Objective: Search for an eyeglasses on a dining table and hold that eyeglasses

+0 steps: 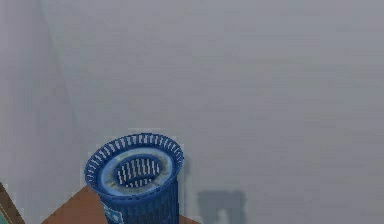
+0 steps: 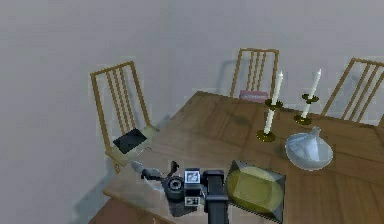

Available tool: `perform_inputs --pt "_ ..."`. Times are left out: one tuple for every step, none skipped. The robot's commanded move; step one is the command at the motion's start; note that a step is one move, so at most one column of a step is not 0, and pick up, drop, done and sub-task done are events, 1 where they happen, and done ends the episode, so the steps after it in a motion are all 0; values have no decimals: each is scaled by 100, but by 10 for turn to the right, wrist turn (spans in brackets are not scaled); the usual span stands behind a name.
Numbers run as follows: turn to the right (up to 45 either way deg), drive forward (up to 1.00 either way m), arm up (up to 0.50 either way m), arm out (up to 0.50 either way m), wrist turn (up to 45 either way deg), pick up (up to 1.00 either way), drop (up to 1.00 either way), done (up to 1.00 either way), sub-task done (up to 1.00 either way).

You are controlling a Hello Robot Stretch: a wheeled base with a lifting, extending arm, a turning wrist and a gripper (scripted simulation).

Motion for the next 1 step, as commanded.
perform_inputs --pt "0 0 0 0 0 0 0 100 0"
